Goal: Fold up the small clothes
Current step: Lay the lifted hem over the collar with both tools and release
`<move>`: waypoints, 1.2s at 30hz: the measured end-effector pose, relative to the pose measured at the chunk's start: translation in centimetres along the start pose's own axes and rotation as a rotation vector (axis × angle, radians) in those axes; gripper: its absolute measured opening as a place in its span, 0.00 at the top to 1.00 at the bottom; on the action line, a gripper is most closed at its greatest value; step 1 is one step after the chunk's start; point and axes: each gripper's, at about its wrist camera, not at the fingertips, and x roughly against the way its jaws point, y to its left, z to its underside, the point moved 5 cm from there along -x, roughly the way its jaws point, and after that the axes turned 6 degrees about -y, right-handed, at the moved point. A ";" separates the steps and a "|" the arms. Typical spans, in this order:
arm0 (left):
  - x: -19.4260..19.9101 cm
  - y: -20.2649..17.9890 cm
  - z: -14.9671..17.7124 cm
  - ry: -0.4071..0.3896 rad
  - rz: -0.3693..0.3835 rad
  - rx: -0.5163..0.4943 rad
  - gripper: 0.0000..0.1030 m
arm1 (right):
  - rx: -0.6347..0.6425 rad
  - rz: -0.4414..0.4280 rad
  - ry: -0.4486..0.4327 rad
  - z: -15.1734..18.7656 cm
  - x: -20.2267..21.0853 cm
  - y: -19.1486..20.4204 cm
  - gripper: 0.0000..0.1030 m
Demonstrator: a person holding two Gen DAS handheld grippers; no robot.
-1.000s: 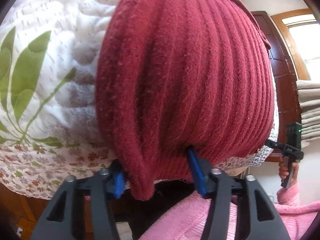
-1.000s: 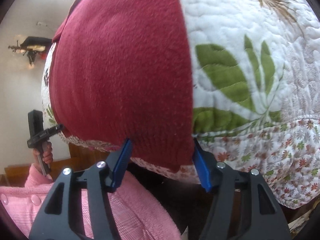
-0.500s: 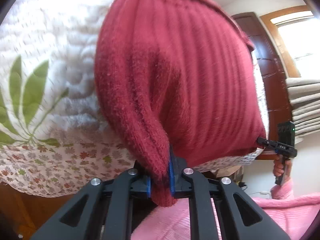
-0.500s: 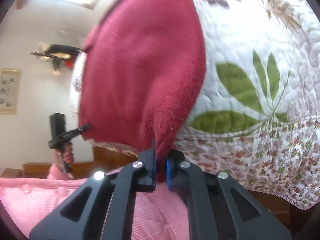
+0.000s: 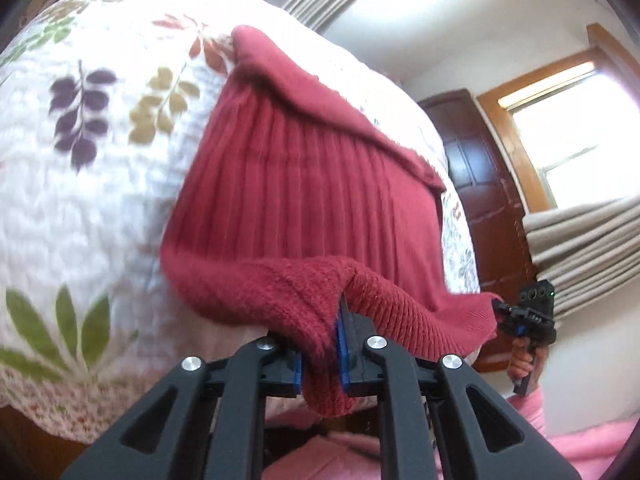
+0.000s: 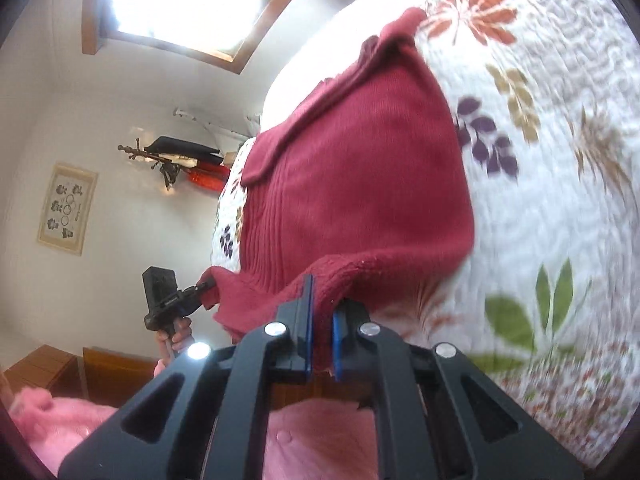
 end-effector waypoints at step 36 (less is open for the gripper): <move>-0.8 2.7 -7.8 -0.109 -0.266 -0.092 0.47 | 0.230 0.325 0.033 -8.8 -1.7 -1.9 0.48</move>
